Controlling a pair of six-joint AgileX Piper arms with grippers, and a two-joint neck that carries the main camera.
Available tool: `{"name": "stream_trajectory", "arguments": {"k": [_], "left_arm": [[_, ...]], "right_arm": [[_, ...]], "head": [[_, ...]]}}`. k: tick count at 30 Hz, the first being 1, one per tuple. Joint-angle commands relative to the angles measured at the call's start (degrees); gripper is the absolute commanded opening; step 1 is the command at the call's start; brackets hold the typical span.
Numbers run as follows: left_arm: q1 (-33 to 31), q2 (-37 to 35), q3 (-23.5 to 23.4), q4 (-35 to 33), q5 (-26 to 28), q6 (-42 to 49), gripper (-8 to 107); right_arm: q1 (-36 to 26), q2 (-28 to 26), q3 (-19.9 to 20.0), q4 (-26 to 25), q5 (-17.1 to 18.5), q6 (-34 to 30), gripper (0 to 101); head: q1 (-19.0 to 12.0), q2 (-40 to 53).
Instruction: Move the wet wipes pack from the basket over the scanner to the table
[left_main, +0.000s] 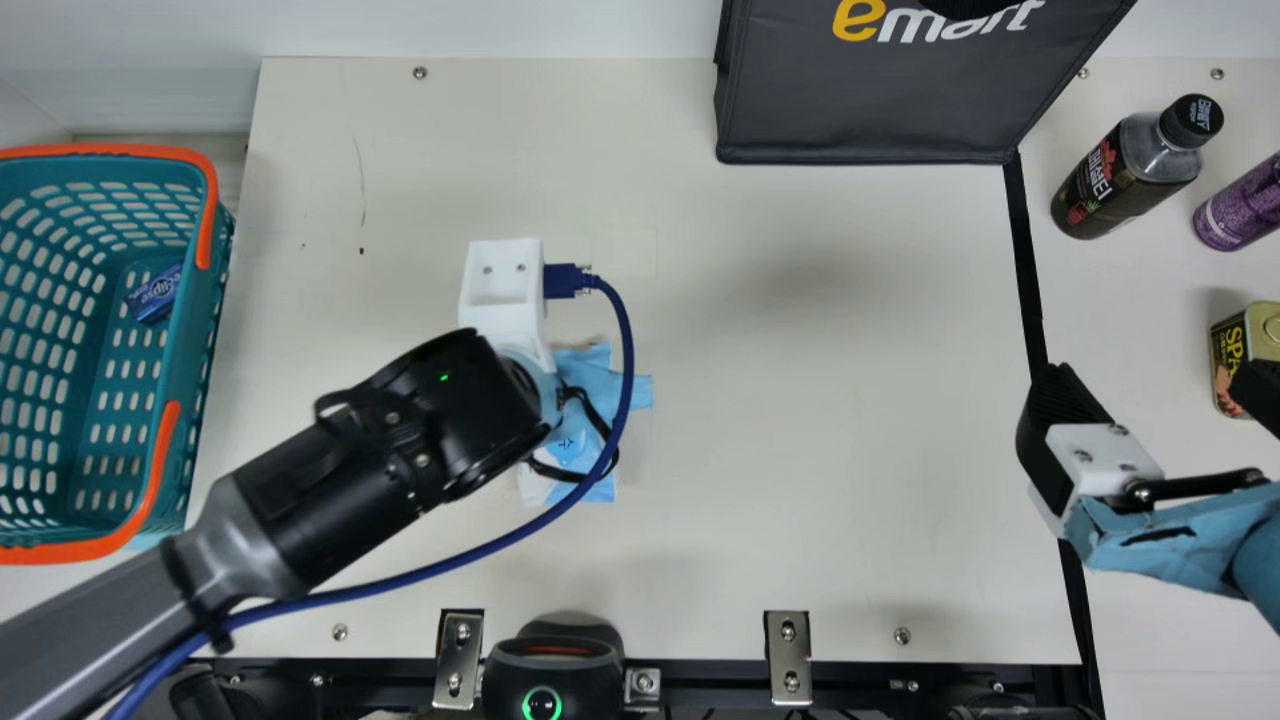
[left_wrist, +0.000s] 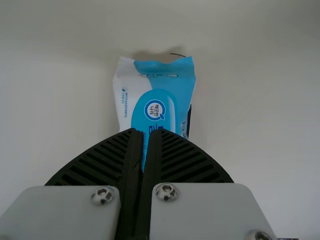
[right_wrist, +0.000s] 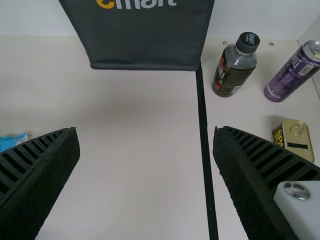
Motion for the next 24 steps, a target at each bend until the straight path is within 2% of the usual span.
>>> {"name": "stream_trajectory", "arguments": {"k": [1, 24], "left_arm": [[0.2, 1.3, -0.3, -0.7, 0.0, 0.0, -8], [2.8, 9.4, 0.9, -7.4, -3.3, 3.6, -8]], "right_arm": [[0.0, 0.0, 0.0, 0.0, 0.0, 0.0, 95], [0.0, 0.0, 0.0, 0.0, 0.0, 0.0, 95]], "head": [[-1.7, 0.0], [-1.7, 0.0]]}}
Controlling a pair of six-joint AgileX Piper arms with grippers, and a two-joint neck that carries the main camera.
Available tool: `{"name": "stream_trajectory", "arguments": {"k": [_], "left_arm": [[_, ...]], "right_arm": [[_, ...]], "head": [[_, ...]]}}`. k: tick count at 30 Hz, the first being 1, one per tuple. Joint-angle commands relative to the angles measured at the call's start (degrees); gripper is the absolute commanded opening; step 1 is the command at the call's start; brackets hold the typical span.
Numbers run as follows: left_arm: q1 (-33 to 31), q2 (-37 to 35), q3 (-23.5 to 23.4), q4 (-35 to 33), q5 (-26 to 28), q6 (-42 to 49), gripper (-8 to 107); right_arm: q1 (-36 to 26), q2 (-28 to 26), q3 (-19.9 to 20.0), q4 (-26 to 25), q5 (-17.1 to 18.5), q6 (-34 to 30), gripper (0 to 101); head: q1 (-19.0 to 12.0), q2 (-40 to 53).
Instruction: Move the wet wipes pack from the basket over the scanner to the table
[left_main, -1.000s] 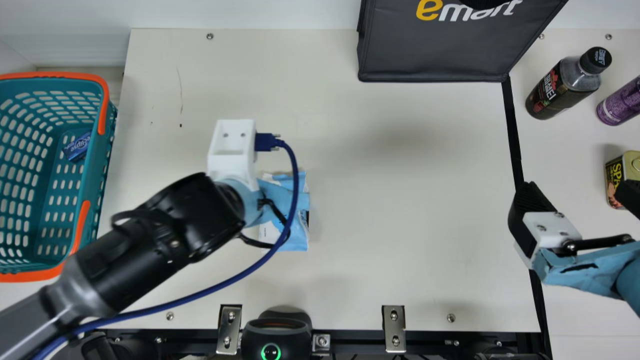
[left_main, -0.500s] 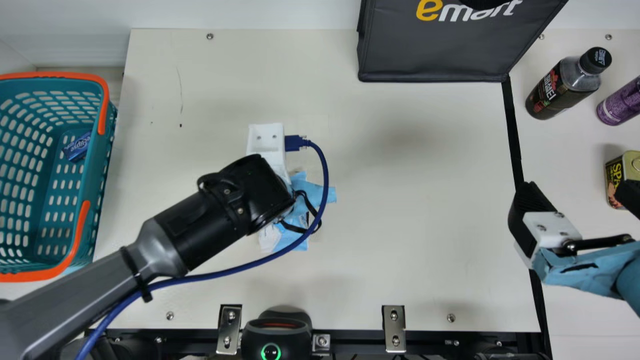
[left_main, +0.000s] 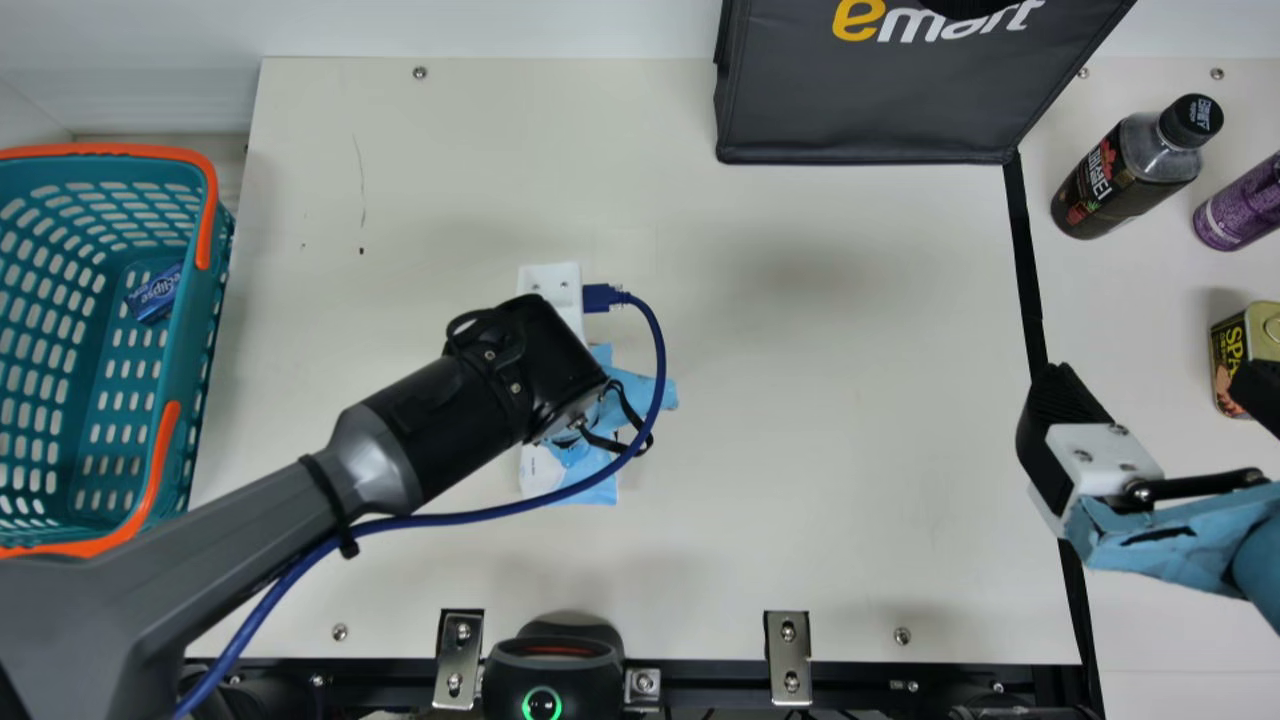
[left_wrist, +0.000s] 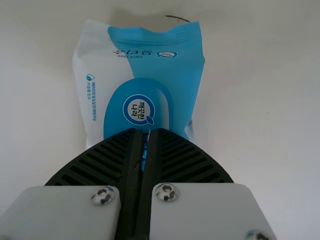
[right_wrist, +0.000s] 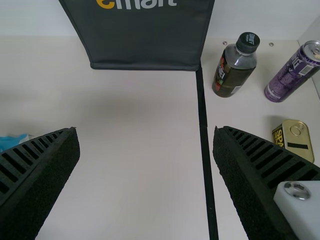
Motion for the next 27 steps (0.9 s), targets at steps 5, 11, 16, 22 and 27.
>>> {"name": "stream_trajectory", "arguments": {"k": [5, 11, 16, 22, 27], "left_arm": [[0.4, 0.8, 0.8, -0.7, -0.6, 0.5, -8], [0.1, -0.6, 0.7, -0.3, -0.4, -0.1, -8], [-0.7, -3.2, -0.1, 0.9, 1.0, -1.4, -8], [-1.5, -5.2, -1.3, 1.5, 3.3, -2.1, -1], [-1.7, -5.8, -1.9, 1.2, 4.6, -1.9, 15]], "right_arm": [[0.0, 0.0, 0.0, 0.0, 0.0, 0.0, 95], [0.0, 0.0, 0.0, 0.0, 0.0, 0.0, 95], [0.0, 0.0, 0.0, 0.0, 0.0, 0.0, 95], [0.0, 0.0, 0.0, 0.0, 0.0, 0.0, 95], [0.0, 0.0, 0.0, 0.0, 0.1, 0.0, 95]], "head": [[-1.7, 0.1], [-1.7, 0.1], [-1.7, 0.1], [-1.7, 0.1], [-1.7, 0.1]]}}
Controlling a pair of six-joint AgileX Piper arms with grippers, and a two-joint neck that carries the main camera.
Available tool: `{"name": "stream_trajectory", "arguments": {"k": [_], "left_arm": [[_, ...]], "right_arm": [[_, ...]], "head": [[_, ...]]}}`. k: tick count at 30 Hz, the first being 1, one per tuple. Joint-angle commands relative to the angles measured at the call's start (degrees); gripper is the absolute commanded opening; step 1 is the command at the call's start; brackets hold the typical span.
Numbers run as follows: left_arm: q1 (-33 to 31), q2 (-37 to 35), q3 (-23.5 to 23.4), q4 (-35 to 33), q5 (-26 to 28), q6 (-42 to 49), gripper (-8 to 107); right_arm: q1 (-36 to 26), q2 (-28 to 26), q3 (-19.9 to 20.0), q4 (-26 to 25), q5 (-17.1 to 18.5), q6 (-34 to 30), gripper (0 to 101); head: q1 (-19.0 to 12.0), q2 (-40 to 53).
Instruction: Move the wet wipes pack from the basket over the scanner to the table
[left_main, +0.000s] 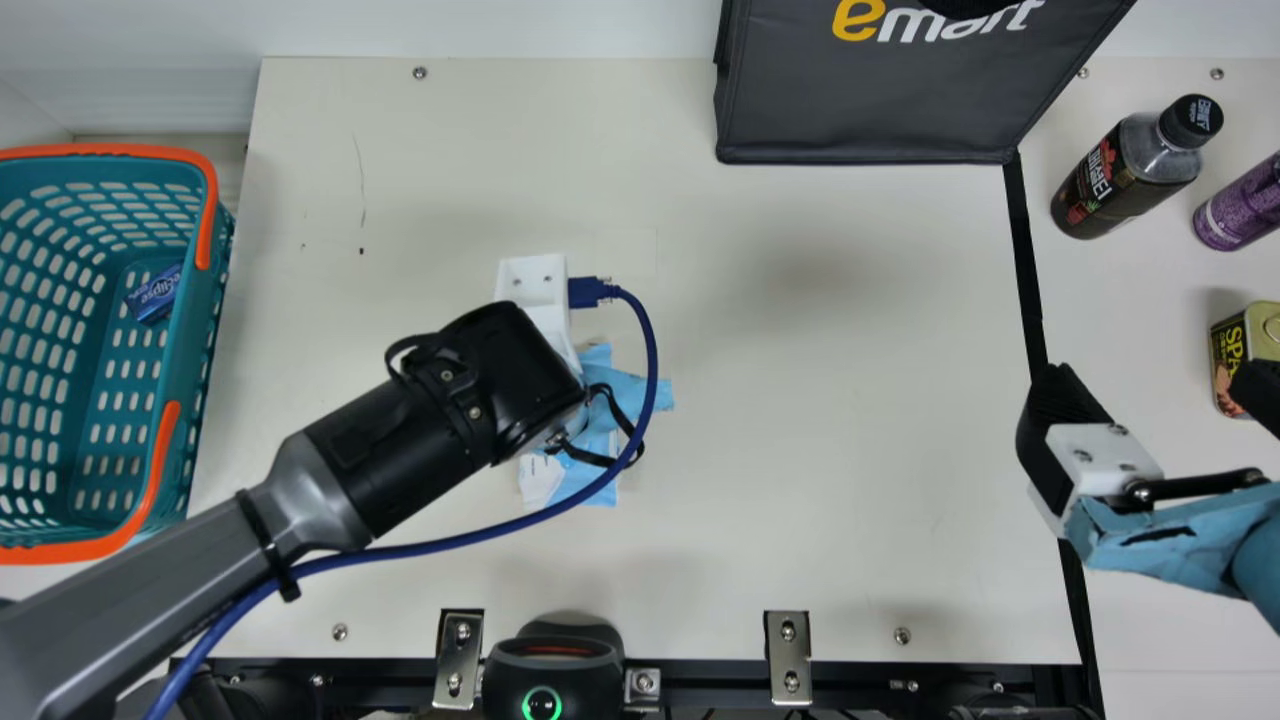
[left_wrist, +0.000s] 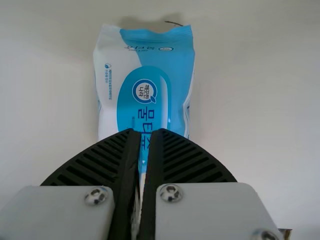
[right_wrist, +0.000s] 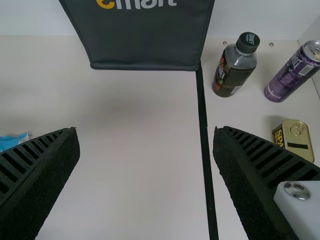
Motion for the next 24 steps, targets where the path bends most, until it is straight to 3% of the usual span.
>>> {"name": "stream_trajectory", "arguments": {"k": [1, 22, 24], "left_arm": [[-0.1, -0.2, -0.1, -0.2, 0.3, 0.1, 19], [1.9, 0.2, 1.5, -1.9, 0.1, 2.5, 89], [2.3, 0.5, 1.9, -2.2, -0.4, 2.8, 90]], "right_arm": [[0.0, 0.0, 0.0, 0.0, 0.0, 0.0, 95], [0.0, 0.0, 0.0, 0.0, 0.0, 0.0, 95], [0.0, 0.0, 0.0, 0.0, 0.0, 0.0, 95]], "head": [[-1.7, 0.0], [-1.7, 0.0], [-1.7, 0.0]]}}
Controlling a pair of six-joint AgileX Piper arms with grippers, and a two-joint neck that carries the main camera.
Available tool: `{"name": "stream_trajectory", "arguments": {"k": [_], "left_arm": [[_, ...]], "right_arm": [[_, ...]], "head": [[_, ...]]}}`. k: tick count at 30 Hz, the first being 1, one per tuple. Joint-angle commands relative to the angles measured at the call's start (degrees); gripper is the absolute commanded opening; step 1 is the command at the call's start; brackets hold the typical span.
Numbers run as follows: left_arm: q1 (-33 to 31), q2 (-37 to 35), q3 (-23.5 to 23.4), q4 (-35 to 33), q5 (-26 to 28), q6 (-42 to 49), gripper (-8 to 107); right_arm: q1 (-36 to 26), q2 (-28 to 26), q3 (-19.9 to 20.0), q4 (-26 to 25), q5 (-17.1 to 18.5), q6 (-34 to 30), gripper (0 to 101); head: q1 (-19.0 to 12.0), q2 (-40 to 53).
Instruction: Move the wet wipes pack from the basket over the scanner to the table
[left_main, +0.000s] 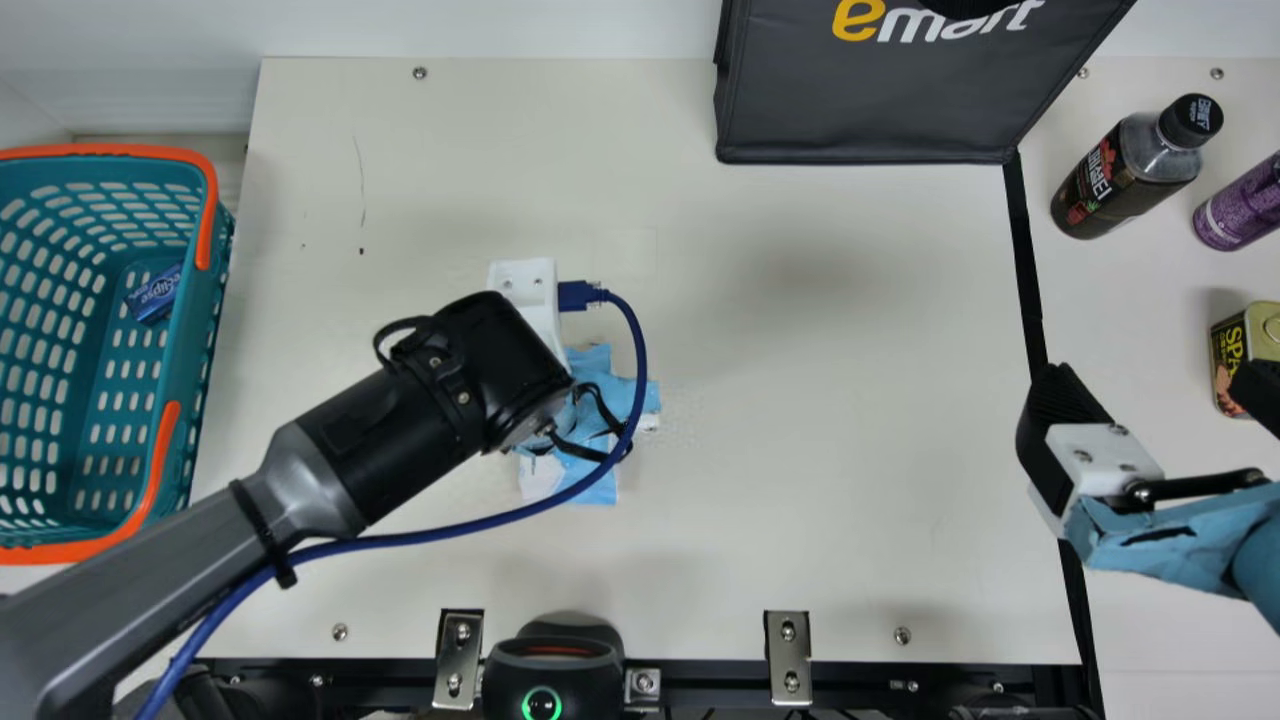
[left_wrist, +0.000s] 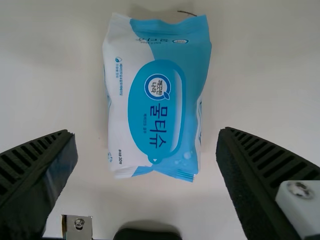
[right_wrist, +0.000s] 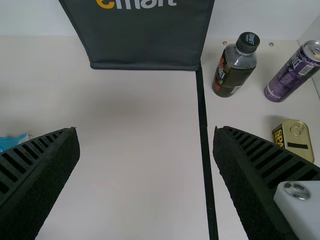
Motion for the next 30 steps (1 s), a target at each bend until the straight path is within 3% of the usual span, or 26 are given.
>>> {"name": "stream_trajectory", "arguments": {"k": [1, 30], "left_arm": [[0.3, 0.2, 0.3, -0.3, -0.5, 0.3, 90], [2.7, 5.8, 6.5, -4.3, -10.8, 2.9, 90]], "right_arm": [[0.0, 0.0, 0.0, 0.0, 0.0, 0.0, 95], [0.0, 0.0, 0.0, 0.0, -0.1, 0.0, 95]], "head": [[-1.7, 0.1], [-1.7, 0.1]]}}
